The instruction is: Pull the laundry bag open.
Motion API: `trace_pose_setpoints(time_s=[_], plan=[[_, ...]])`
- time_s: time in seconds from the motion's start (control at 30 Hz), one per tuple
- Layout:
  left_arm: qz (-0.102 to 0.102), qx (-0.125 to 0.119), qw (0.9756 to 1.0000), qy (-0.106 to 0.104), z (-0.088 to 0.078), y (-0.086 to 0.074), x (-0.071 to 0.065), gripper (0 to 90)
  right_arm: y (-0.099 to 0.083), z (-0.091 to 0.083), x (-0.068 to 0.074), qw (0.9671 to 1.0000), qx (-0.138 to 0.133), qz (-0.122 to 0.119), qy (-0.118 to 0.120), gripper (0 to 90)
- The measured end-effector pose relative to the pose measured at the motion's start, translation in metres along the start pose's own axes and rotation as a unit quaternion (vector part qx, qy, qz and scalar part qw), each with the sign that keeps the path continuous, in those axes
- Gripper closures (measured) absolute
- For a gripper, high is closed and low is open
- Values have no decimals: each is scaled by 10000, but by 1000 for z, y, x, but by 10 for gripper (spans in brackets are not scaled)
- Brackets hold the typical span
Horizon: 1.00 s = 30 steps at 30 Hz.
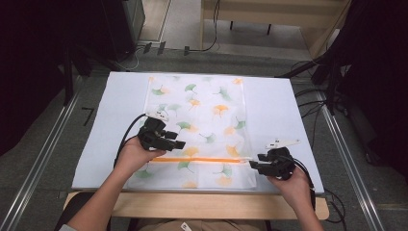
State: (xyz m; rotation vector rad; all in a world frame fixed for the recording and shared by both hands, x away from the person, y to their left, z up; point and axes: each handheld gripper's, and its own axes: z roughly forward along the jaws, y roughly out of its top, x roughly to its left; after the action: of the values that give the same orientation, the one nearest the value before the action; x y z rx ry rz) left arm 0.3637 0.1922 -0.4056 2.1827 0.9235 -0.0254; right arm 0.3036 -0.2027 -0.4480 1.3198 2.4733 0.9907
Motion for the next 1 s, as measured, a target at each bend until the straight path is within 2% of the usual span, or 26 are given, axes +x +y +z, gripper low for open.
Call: trace_pose_setpoints(time_s=[0.3, 0.37, 0.47, 0.63, 1.0], plan=[[151, 29, 9999, -72, 13, 8, -7, 429, -7, 12, -1, 9998, 203, 32, -83, 553], [118, 13, 9998, -140, 15, 9, -9, 432, -6, 17, -1, 9996, 260, -26, -99, 553], [124, -12, 9997, -193, 19, 11, -12, 435, -4, 21, 1, 9996, 191, -142, -165, 569], [205, 82, 9995, -213, 26, 13, -18, 435, -1, 27, 10, 9983, 145, -361, -426, 624], [333, 96, 9988, -341, 38, 17, -28, 434, 1, 29, 15, 9979, 135, -501, -391, 774]])
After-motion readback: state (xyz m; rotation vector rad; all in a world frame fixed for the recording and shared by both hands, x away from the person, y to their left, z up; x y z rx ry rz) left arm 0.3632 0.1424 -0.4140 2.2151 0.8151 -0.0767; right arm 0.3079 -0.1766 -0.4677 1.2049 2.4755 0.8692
